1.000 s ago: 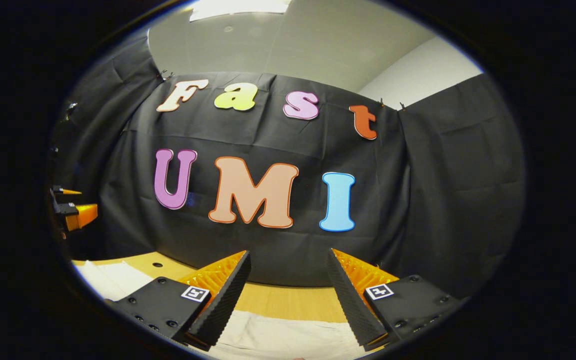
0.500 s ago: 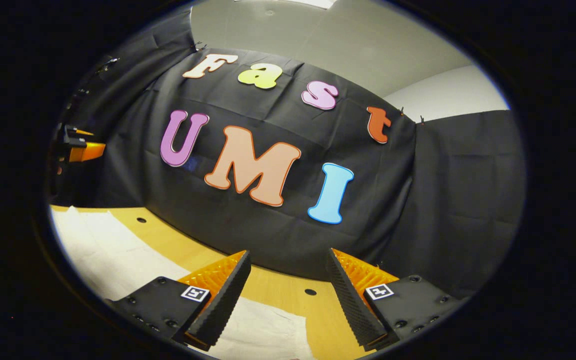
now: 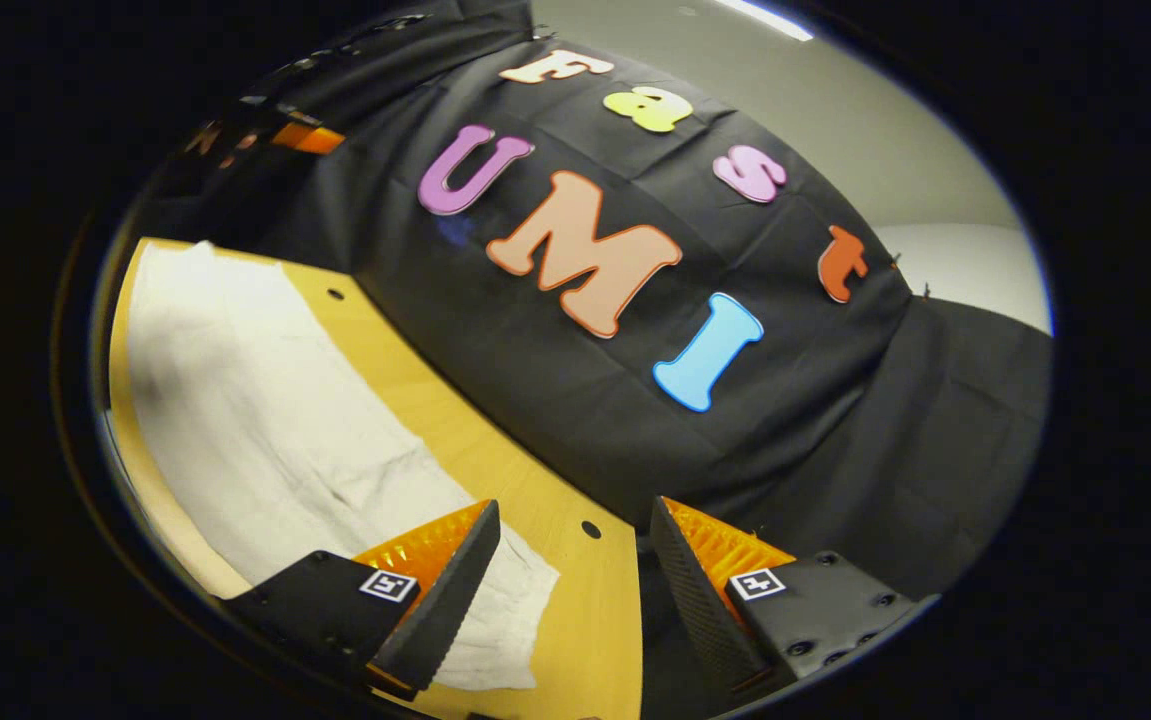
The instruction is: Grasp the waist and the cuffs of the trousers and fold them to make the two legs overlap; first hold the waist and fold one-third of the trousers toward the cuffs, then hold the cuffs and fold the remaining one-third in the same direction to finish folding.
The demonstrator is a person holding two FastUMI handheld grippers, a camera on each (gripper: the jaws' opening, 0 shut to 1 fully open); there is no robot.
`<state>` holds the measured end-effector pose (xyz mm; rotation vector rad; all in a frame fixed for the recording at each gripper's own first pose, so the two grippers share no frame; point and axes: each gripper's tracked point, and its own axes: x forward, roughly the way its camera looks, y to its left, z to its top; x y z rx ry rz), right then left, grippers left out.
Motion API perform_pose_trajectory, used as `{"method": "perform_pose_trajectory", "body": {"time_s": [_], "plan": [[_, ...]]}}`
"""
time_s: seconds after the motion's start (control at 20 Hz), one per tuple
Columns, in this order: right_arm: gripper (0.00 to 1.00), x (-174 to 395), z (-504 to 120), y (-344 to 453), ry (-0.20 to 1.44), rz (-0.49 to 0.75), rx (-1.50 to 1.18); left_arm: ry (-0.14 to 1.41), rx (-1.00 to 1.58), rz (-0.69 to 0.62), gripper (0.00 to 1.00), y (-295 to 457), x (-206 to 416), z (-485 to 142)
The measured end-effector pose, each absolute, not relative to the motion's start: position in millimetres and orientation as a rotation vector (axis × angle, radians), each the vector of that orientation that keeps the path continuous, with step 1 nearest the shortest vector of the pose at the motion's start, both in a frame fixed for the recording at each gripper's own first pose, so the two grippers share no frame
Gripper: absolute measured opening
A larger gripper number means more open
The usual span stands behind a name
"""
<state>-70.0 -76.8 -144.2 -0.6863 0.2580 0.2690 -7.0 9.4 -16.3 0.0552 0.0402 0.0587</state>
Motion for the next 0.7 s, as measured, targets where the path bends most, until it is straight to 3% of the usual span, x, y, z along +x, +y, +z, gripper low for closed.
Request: {"method": "perform_pose_trajectory", "body": {"time_s": [0.7], "plan": [[0.98, -155, -290, -101, 0.536, 0.569, -1.0, 0.051, 0.106, 0.065, 0.96, 5, -14, -26]]}}
